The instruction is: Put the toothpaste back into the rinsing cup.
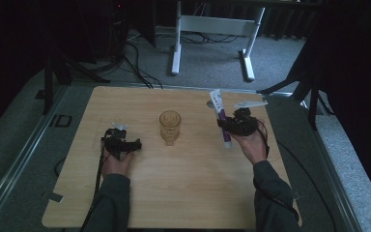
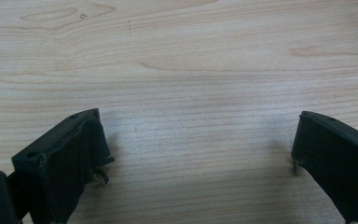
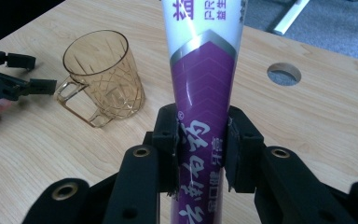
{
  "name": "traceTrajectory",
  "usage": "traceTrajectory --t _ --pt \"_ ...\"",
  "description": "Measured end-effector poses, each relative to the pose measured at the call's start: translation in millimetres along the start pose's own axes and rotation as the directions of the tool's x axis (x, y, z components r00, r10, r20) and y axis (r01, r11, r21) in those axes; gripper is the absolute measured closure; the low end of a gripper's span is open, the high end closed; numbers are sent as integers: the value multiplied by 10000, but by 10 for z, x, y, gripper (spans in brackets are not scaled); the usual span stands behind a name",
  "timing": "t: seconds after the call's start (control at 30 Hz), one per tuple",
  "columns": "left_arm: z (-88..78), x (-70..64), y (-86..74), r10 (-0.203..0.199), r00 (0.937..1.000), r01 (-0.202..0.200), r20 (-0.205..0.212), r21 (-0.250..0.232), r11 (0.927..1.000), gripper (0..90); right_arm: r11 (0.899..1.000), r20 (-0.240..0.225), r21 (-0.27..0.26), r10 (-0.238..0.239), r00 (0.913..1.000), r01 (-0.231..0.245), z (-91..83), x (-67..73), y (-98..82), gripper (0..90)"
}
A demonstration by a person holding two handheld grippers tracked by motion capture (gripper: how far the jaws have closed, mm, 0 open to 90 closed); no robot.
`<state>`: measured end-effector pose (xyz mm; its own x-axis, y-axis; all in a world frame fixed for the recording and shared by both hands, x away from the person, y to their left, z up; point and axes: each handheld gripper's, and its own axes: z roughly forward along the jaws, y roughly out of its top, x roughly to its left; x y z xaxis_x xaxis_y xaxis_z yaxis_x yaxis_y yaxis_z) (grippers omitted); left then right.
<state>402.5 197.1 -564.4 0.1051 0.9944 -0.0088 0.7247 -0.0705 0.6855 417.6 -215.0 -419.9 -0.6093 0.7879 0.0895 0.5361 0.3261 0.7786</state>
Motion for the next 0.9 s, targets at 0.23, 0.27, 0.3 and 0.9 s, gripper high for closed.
traceTrajectory --t 0.23,0.27,0.3,0.9 --pt "-1 0 0 2 10000 -2 0 17 10000 21 9997 -40 -246 -72 10000 71 31 42 28 696" --pt "-1 0 0 1 10000 -1 -3 15 10000 21 9995 -49 -310 -77 10000 75 37 44 36 696" --pt "-1 0 0 2 10000 -2 -4 8 10000 21 9994 -58 -335 -65 10000 64 42 50 44 696" --pt "-1 0 0 1 10000 -1 -6 8 10000 21 9972 -77 -740 -103 9999 97 144 151 144 696"
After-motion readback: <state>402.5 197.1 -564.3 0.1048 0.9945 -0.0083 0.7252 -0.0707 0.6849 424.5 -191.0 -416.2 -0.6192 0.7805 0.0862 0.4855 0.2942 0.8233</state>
